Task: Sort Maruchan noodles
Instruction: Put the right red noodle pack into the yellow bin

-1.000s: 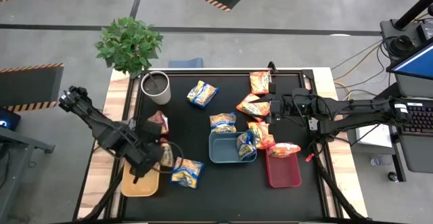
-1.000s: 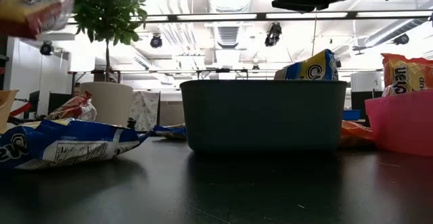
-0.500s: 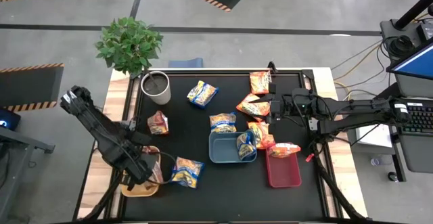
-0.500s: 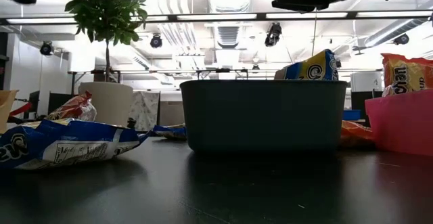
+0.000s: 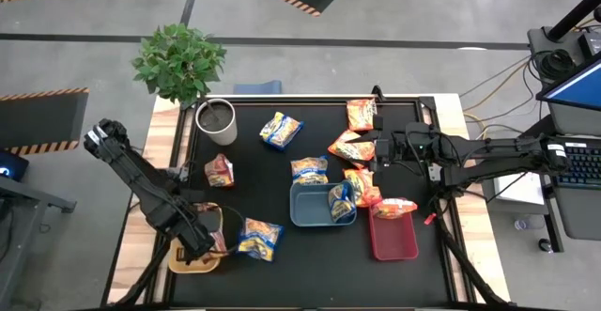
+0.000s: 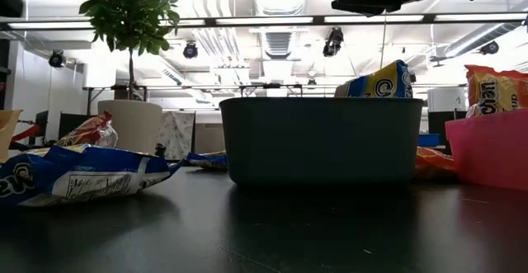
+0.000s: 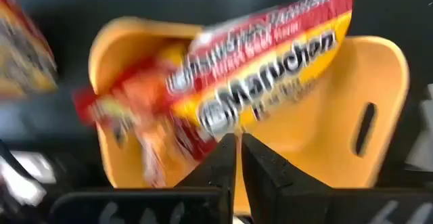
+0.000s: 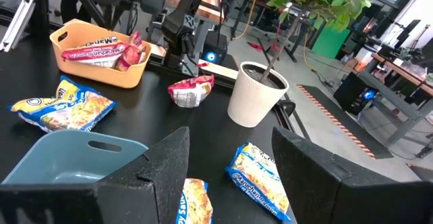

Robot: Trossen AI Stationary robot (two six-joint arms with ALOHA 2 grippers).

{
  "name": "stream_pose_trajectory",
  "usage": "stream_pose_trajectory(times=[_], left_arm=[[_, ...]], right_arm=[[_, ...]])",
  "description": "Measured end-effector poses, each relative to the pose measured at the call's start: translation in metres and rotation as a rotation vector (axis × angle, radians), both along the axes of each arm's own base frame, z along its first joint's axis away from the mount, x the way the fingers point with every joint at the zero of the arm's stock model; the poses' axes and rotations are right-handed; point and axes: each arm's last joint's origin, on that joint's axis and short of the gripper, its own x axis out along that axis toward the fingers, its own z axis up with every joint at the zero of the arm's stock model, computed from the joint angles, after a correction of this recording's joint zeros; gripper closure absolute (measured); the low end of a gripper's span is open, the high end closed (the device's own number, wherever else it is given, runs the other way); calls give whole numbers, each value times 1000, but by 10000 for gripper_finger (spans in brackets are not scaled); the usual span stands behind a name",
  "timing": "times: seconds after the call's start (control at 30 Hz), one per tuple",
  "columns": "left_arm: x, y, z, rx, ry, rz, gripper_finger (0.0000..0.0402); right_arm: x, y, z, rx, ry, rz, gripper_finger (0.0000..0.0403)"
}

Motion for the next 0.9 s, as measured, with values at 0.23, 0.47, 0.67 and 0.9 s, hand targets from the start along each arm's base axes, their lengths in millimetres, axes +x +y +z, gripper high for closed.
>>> stream_pose_trajectory(times=[0.23,0.47,0.67,0.9], left_arm=[[-2,-2,4,-31,14,132,312],[-10,-6,-3,72,-60,78,224],[-22,-15,-4,92,-92,97,201],[-31,-21,-7,190,-264,132,211]], right_arm=[[0,0,0,-1,0,1,202],[0,0,0,1,0,10,202],[0,0,0,1,1,11,202],[0,0,0,1,1,11,202]])
